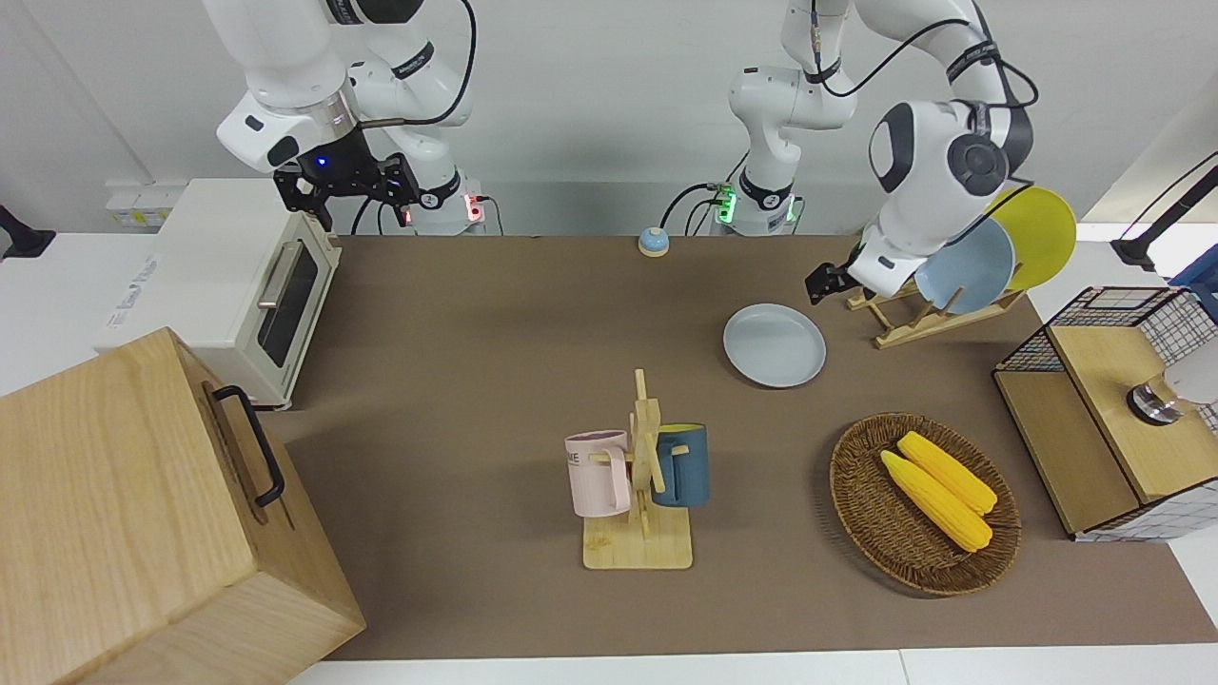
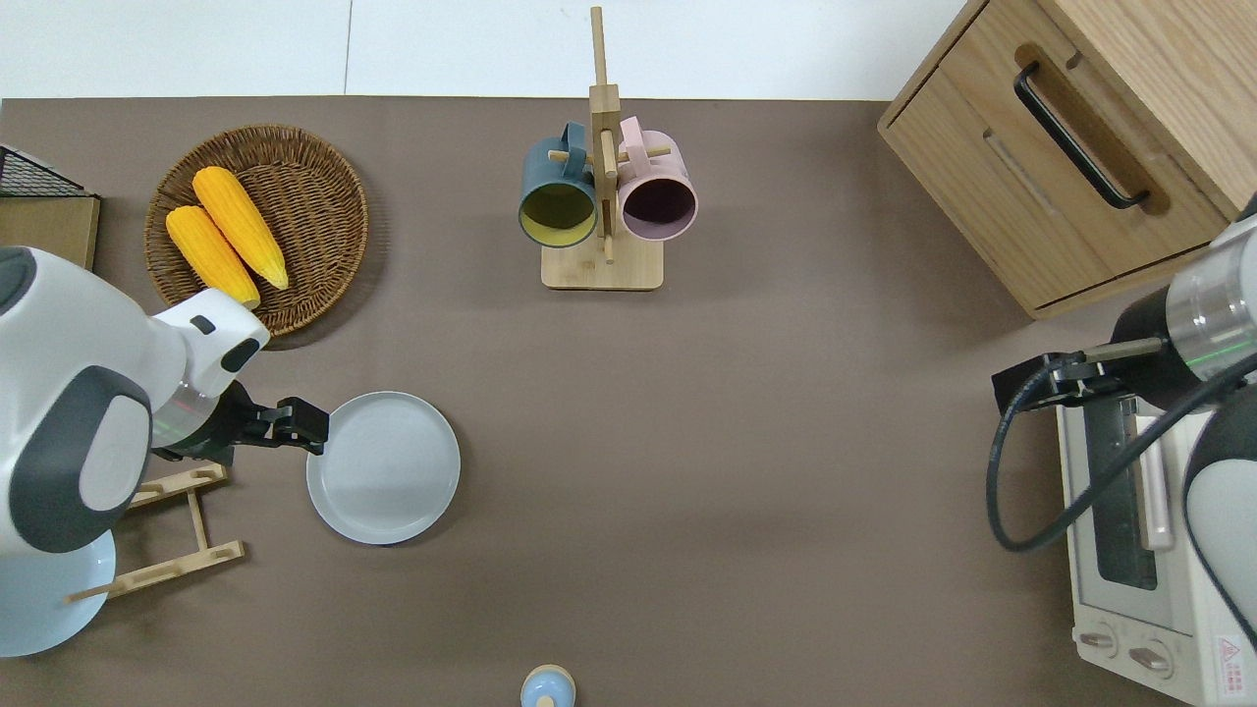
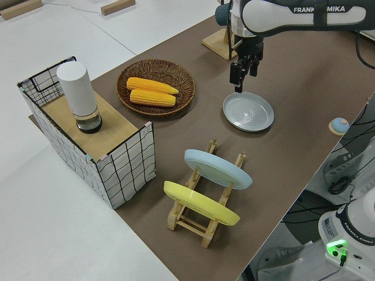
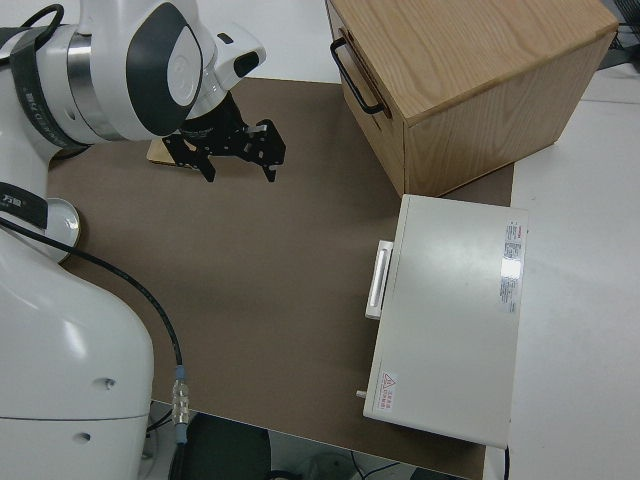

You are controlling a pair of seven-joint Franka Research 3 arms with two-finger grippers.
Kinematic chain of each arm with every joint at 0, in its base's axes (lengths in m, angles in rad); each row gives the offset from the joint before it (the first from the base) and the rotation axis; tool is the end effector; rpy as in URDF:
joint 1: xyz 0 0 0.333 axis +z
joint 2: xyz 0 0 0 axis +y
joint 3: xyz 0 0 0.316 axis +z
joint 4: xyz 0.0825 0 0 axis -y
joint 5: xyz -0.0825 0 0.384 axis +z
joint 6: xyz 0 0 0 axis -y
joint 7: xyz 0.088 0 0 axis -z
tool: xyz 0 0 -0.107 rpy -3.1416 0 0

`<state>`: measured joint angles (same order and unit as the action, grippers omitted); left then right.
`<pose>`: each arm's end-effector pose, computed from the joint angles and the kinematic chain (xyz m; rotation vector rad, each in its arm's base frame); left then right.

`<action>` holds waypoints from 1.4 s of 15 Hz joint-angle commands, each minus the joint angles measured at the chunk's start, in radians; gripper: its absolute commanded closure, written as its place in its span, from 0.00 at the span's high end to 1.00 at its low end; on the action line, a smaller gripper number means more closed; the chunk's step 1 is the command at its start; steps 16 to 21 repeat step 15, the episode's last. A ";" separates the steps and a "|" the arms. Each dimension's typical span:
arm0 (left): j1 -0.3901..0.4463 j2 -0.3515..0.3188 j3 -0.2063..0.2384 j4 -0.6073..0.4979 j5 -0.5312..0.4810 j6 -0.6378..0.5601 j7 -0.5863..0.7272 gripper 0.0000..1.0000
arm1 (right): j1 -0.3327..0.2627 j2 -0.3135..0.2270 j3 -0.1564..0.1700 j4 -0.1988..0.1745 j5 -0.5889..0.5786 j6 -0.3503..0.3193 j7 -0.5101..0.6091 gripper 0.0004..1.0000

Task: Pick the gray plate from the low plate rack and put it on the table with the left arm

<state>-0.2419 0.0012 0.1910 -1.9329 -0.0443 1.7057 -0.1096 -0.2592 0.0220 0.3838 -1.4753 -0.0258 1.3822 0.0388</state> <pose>0.5317 -0.0313 0.4655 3.0946 0.1079 -0.3593 0.5375 0.0615 0.6421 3.1075 0.1287 -0.1739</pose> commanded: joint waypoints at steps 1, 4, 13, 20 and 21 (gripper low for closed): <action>0.007 -0.027 0.008 0.115 0.027 -0.061 0.004 0.99 | -0.023 -0.002 0.021 0.007 -0.006 -0.011 0.012 0.98; 0.029 -0.018 0.008 0.254 0.026 -0.070 -0.004 1.00 | -0.023 -0.002 0.021 0.007 -0.005 -0.011 0.012 0.98; 0.145 -0.021 -0.107 0.318 0.021 -0.089 0.007 1.00 | -0.023 -0.002 0.021 0.007 -0.006 -0.011 0.012 0.98; 0.142 -0.017 -0.113 0.318 0.041 -0.089 0.008 1.00 | -0.023 -0.002 0.021 0.007 -0.005 -0.011 0.012 0.98; 0.142 -0.017 -0.113 0.318 0.041 -0.089 0.008 1.00 | -0.023 -0.002 0.021 0.007 -0.005 -0.011 0.012 0.98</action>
